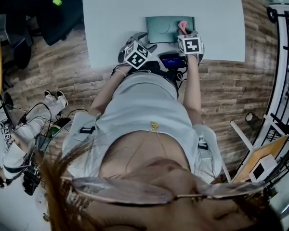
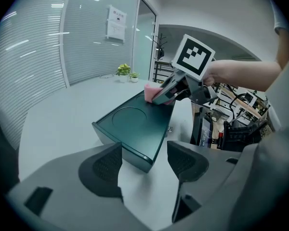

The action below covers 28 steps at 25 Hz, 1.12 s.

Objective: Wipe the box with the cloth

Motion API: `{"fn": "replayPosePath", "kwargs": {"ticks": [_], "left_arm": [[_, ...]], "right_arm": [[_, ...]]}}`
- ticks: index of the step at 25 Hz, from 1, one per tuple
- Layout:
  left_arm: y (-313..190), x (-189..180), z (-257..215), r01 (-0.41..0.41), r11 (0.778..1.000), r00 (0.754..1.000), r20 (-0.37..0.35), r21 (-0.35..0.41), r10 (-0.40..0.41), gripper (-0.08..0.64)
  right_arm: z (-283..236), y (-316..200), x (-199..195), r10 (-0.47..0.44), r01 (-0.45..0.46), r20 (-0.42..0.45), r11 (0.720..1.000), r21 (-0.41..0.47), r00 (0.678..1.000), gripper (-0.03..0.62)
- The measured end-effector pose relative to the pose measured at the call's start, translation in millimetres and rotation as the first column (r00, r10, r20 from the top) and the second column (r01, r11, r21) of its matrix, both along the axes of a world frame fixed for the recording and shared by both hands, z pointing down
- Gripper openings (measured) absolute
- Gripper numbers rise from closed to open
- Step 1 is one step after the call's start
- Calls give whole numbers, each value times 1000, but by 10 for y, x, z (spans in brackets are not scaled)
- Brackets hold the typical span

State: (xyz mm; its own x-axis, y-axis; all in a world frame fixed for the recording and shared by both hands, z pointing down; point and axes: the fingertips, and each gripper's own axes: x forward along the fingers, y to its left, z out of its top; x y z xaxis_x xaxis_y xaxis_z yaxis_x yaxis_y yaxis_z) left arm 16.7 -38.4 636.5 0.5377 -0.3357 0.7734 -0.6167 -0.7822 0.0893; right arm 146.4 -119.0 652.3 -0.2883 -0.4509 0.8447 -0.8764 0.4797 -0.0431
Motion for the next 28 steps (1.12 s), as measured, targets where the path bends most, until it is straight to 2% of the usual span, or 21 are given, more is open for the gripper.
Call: {"fn": "replayPosePath", "kwargs": {"ticks": [8,11,15,20,28], "left_arm": [[21,22,-30,-29,999,999,-37,-13,29,291],[24,37,-29,-44,999,998,-42,-13,44,291],[36,40,-38,-56,998,997,-44,-15,56,291],[28,54,-30,-69,998,997,-42,-10,69,291],[18,62,-23,-78,997,996,-52,-14,77,291]], "right_arm": [[-35,27,-156,26,-26,93,1000,-3,995,37],[-37,46,-154,32,-33,95,999,12,995,37],[-60,63,-227,37,-41,153,999,24,987,37],[-85,80,-352,20,-23,187,1000,13,982,37],[-83,109,-534,-22,21,172,1000,8,985,37]]}}
